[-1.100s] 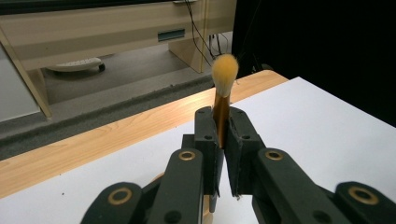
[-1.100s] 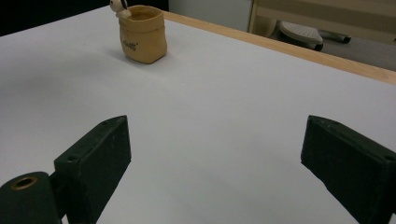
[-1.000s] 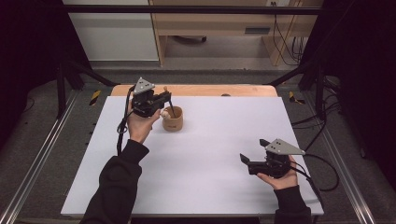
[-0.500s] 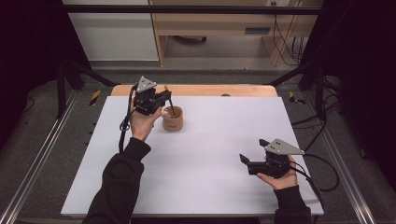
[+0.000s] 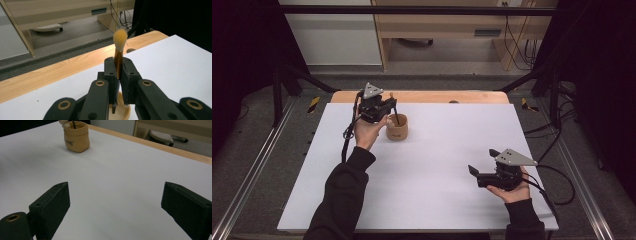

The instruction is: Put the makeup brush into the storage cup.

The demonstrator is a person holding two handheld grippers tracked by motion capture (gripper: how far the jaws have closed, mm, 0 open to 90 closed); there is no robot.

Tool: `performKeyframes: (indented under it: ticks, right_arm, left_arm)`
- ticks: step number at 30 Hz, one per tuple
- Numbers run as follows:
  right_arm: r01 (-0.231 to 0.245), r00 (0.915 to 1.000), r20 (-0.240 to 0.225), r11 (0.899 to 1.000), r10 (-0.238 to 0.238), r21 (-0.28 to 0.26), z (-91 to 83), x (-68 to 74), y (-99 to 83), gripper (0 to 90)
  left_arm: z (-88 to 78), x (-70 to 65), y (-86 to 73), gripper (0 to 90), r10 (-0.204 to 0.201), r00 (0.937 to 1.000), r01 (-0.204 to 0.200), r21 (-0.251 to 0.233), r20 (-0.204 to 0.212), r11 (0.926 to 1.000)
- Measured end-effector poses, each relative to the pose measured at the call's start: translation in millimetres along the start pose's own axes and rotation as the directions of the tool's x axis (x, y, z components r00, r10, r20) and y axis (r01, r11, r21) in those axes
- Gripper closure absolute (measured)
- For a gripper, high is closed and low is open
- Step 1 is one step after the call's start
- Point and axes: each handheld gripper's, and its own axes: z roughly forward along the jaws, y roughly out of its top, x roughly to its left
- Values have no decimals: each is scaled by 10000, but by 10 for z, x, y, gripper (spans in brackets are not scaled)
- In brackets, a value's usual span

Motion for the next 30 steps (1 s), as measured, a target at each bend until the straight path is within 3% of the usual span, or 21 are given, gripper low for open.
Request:
performKeyframes:
  ticks: [14, 30]
  right_arm:
    - [2, 10000, -23, 10000, -2, 48, 10, 10, -5, 86]
    - [36, 10000, -37, 10000, -36, 34, 13, 13, -7, 86]
  left_arm:
    - [108, -54, -87, 835, 312, 9995, -311, 472, -25, 9984]
    - [199, -75, -232, 835, 253, 9997, -253, 755, 5, 9968]
